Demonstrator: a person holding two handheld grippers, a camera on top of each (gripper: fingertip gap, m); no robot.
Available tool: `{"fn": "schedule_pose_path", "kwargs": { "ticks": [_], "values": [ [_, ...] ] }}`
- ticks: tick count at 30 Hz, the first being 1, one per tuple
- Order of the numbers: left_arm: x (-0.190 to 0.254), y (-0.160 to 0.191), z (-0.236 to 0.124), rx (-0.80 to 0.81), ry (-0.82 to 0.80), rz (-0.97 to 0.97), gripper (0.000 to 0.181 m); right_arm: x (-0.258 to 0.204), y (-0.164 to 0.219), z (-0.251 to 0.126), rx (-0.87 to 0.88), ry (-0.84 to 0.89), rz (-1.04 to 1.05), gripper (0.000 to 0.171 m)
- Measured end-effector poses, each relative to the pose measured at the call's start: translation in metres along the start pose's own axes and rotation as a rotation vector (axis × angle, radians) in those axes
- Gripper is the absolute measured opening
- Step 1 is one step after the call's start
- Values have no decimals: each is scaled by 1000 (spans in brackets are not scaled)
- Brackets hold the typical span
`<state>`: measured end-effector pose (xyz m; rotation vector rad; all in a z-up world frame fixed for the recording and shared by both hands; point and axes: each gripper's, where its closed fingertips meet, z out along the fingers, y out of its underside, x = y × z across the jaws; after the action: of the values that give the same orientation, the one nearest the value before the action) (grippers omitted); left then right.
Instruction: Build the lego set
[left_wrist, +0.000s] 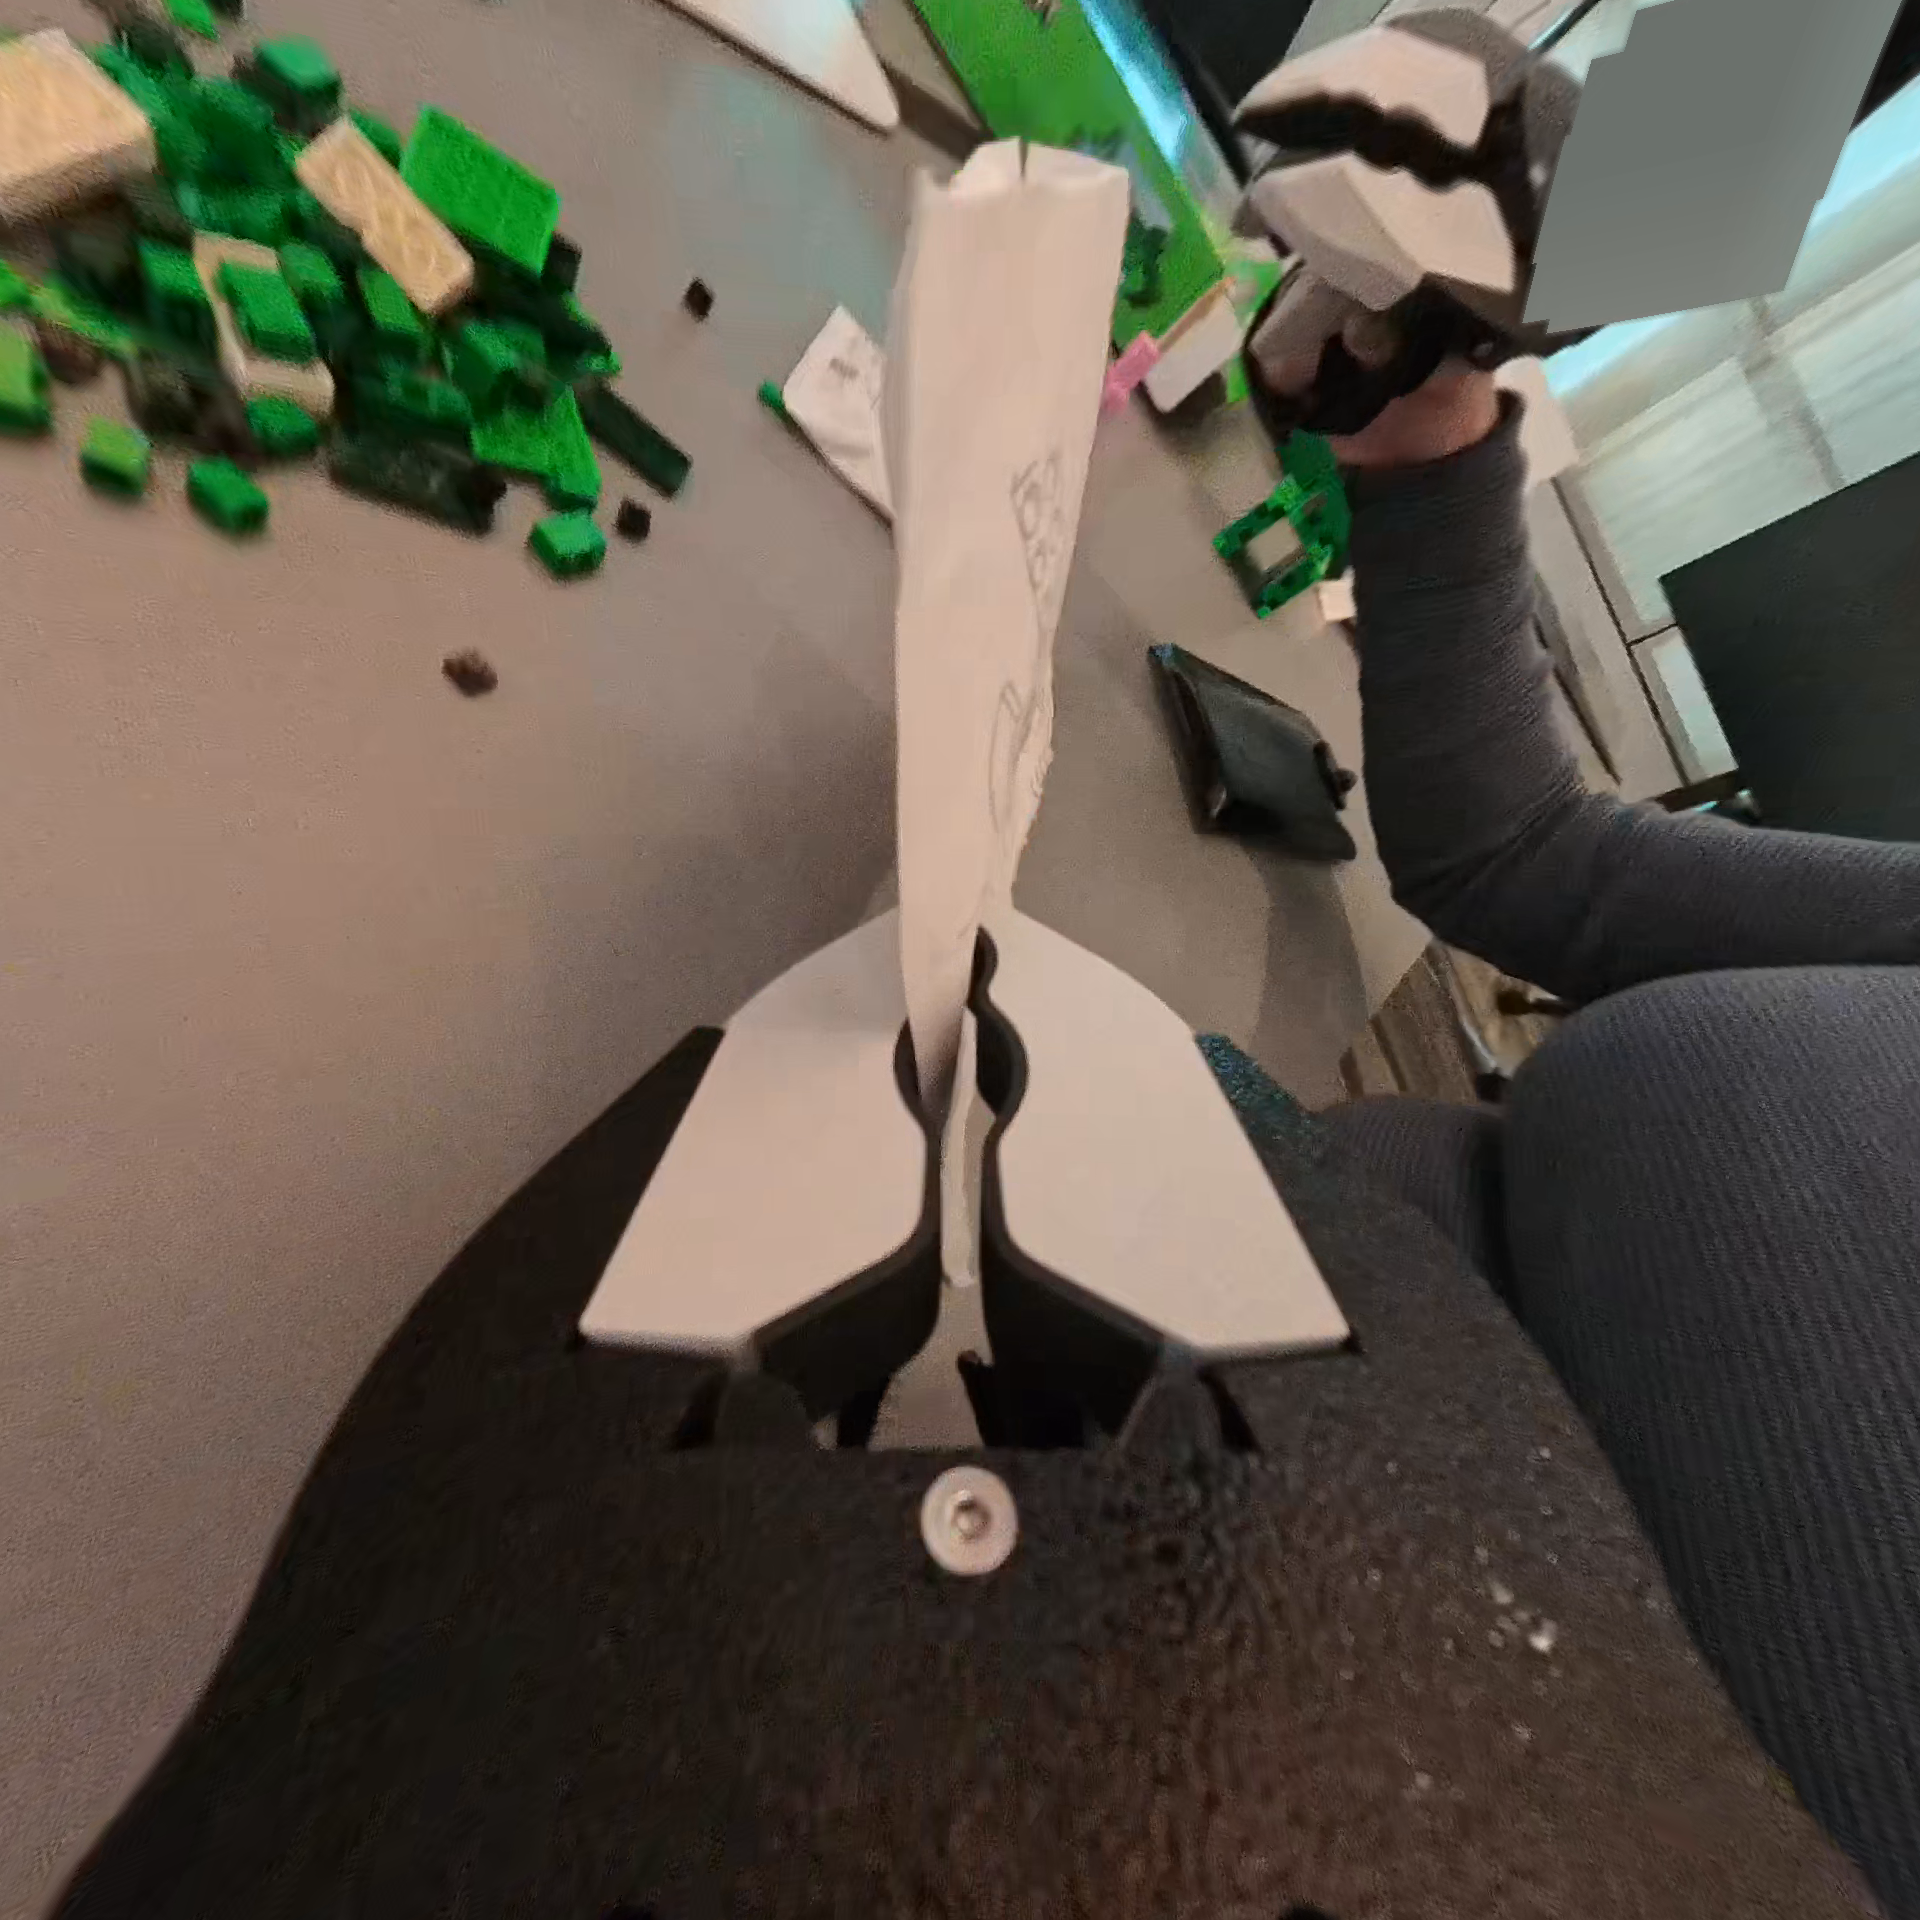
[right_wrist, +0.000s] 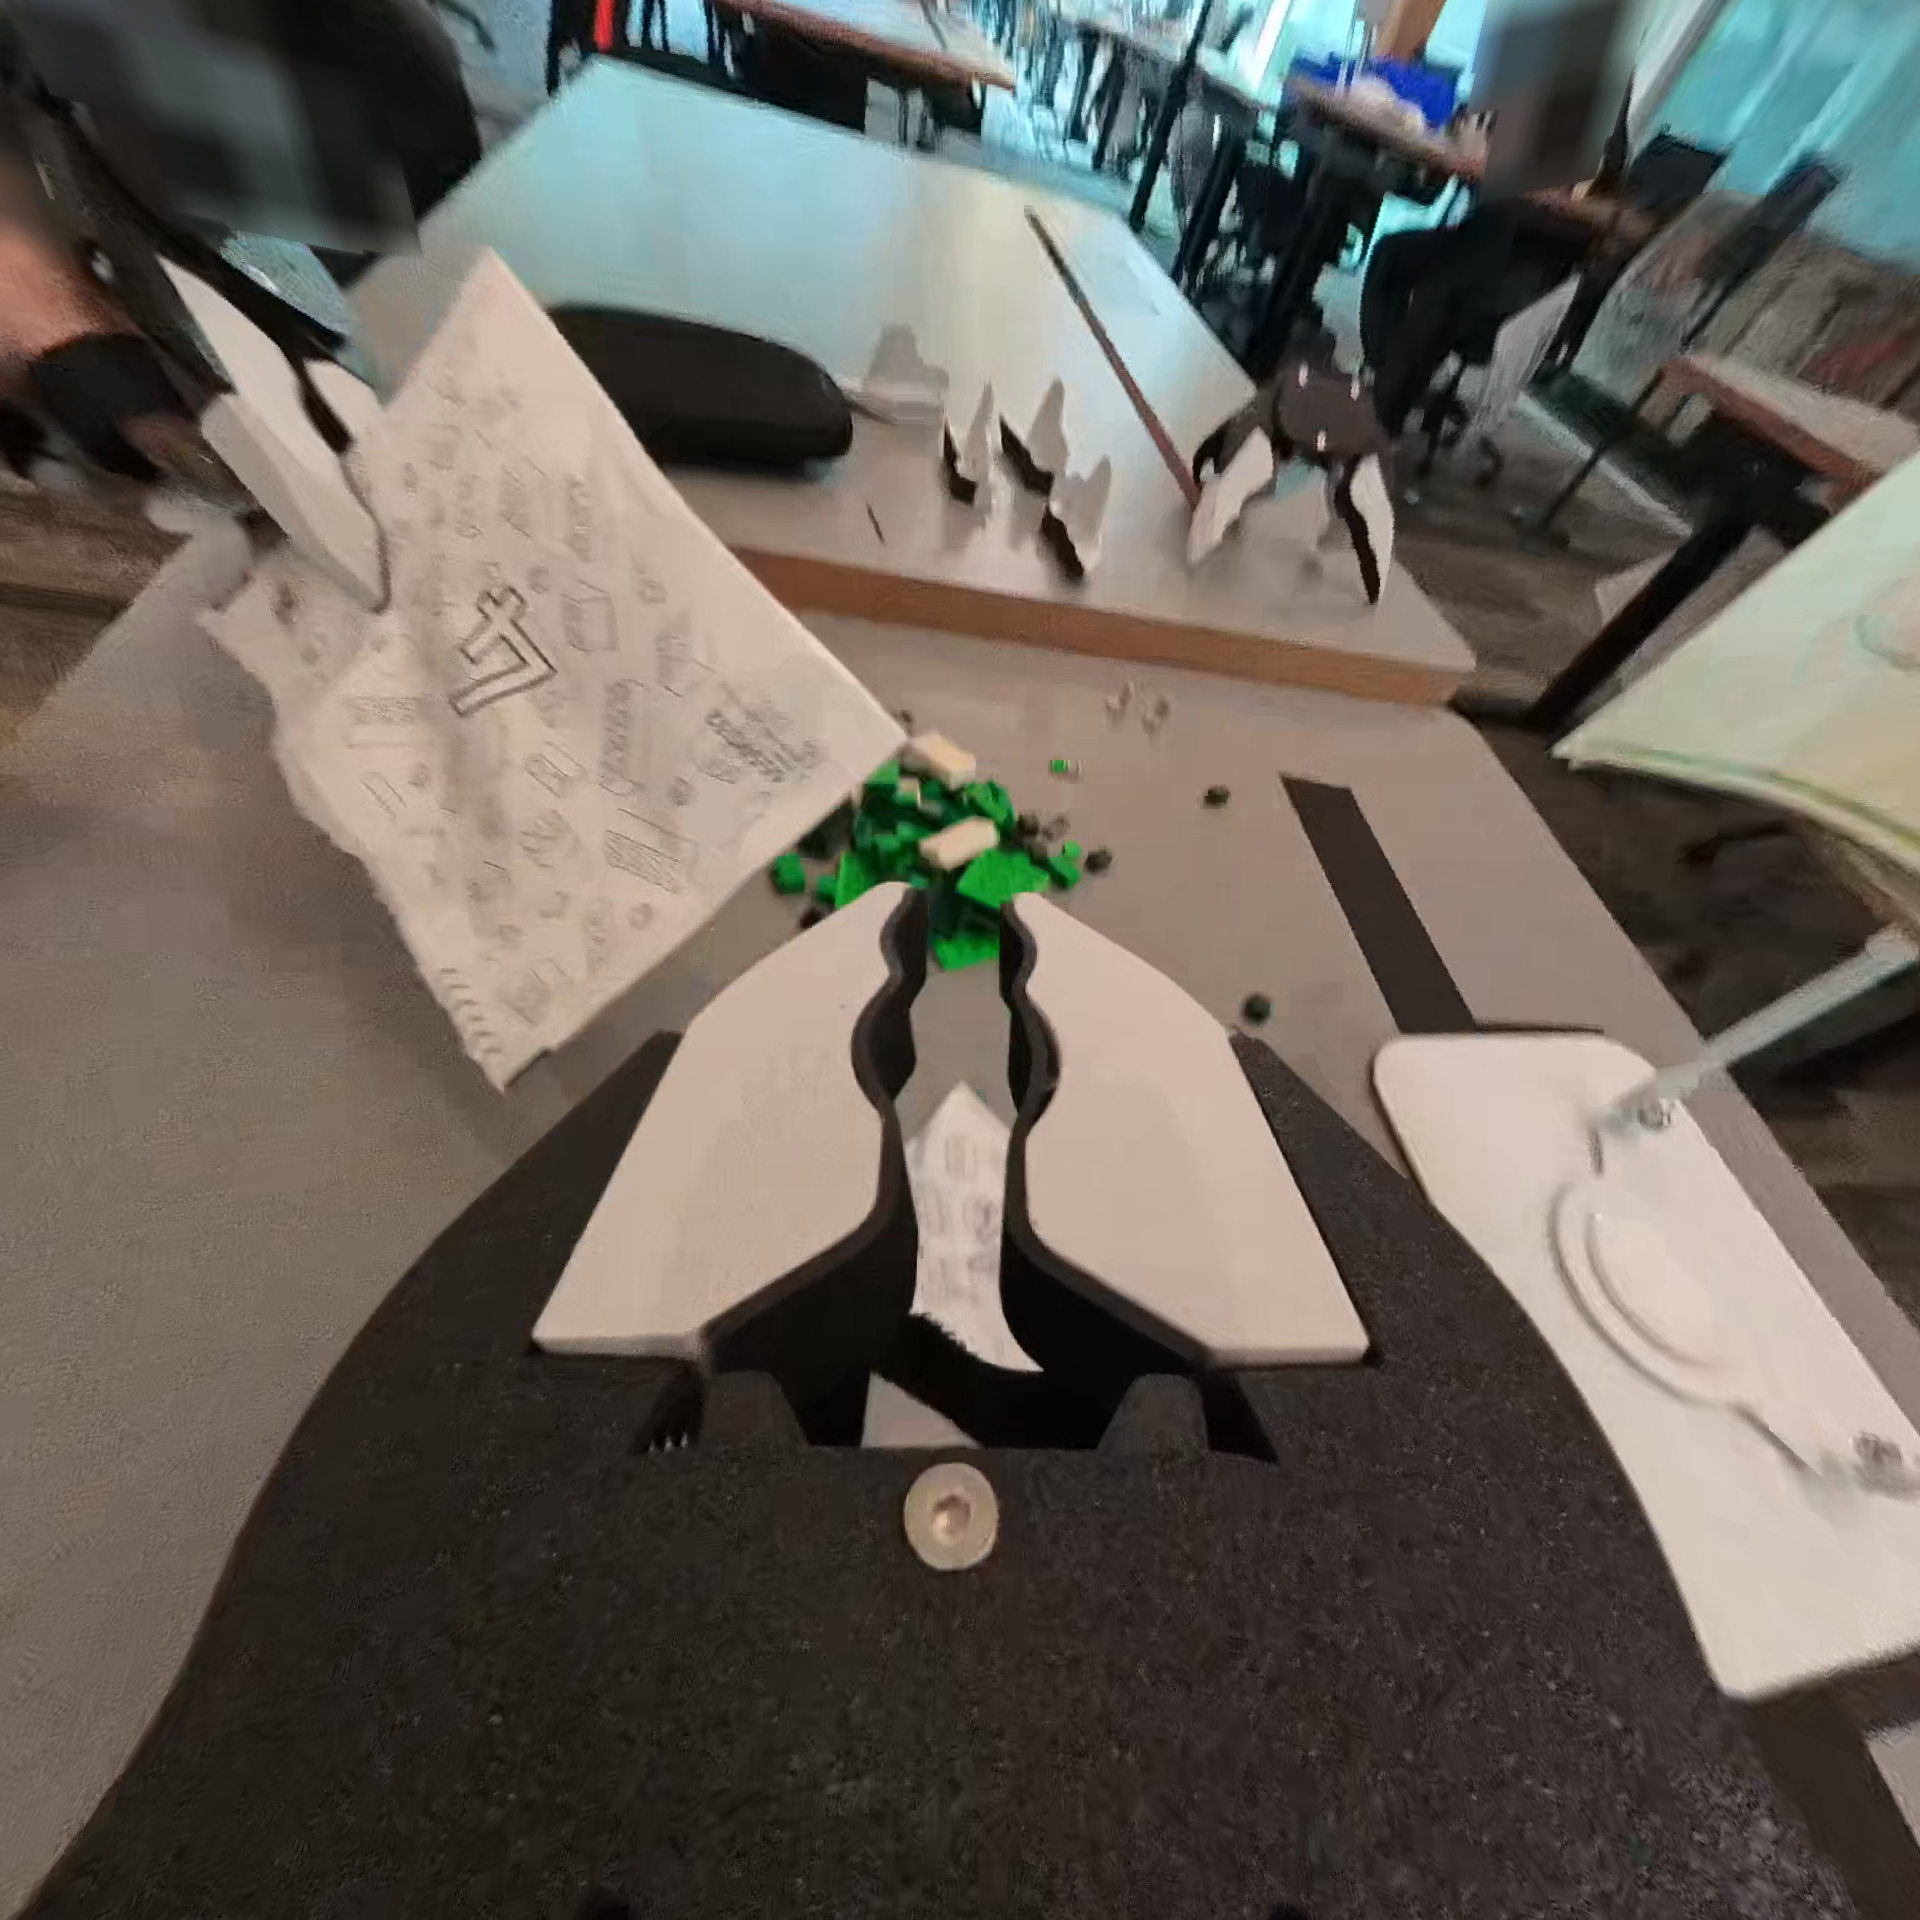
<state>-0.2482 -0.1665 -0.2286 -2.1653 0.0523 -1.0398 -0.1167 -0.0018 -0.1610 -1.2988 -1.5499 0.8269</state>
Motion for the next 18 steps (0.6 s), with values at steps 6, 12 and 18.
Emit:
{"fn": "schedule_pose_path", "kwargs": {
  "ticks": [6, 12, 18],
  "values": [
    [-21, 36, -10, -96, -43, -182, 31, 1, 95, -5, -419, -56, 123, 36],
    [-31, 56, -33, -153, -215, -157, 61, -6, 138, -4, -566, -54, -348, 32],
    [-30, 70, -39, -250, -295, -151, 76, 0, 152, 9, -693, -105, -837, 34]
  ]
}}
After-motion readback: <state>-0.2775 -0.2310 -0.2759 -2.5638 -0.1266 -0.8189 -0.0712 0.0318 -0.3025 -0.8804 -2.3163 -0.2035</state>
